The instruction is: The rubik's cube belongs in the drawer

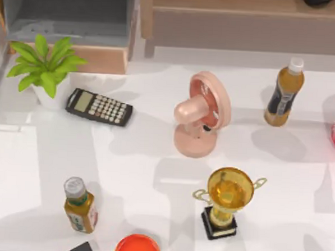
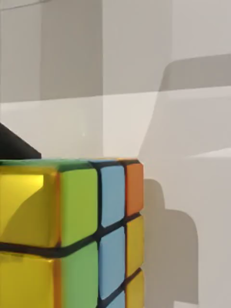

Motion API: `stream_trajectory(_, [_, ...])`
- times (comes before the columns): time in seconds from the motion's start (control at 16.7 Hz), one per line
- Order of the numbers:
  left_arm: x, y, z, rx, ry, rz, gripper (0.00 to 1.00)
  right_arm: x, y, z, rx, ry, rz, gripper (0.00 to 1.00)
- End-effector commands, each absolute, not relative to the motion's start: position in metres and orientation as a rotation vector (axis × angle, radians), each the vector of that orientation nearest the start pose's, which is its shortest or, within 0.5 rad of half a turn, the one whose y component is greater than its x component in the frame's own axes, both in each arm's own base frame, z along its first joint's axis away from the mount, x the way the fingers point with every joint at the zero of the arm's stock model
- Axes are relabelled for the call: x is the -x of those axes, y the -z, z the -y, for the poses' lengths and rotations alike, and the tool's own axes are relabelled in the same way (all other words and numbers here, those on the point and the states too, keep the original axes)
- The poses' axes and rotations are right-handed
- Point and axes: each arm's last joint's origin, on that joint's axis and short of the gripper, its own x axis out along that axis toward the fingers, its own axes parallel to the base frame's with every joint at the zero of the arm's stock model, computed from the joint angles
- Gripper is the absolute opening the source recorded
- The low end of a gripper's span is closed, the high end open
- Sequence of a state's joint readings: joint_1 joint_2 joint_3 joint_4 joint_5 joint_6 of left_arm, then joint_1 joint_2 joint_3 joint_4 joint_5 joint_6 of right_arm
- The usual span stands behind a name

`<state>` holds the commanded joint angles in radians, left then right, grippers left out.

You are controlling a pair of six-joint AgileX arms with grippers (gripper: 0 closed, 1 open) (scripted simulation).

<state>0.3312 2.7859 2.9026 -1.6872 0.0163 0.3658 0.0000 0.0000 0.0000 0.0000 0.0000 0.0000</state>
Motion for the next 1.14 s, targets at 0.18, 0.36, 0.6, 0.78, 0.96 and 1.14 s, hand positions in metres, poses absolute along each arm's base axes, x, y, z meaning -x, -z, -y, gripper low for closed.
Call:
stream_trajectory(0.18, [-0.4797,-0.1815,-0.1727,-0.011,0.02,-1.568,0.23,-0.1057,-0.16,0.0012,0.0,0.0,0.0,1.0])
stream_trajectory(0.36, [-0.4797,-0.1815,-0.1727,-0.011,0.02,-1.568,0.45,-0.1057,-0.16,0.0012,0.0,0.0,0.0,1.0])
stream_trajectory(0.6, [-0.4797,-0.1815,-0.1727,-0.011,0.02,-1.568,0.75,-0.1057,-0.16,0.0012,0.0,0.0,0.0,1.0])
stream_trajectory(0.78, [-0.4797,-0.1815,-0.1727,-0.011,0.02,-1.568,0.98,-0.1057,-0.16,0.0012,0.0,0.0,0.0,1.0])
stream_trajectory(0.96, [-0.4797,-0.1815,-0.1727,-0.011,0.02,-1.568,1.0,-0.1057,-0.16,0.0012,0.0,0.0,0.0,1.0])
stream_trajectory(1.14, [-0.4797,-0.1815,-0.1727,-0.011,0.02,-1.568,1.0,-0.1057,-0.16,0.0012,0.0,0.0,0.0,1.0])
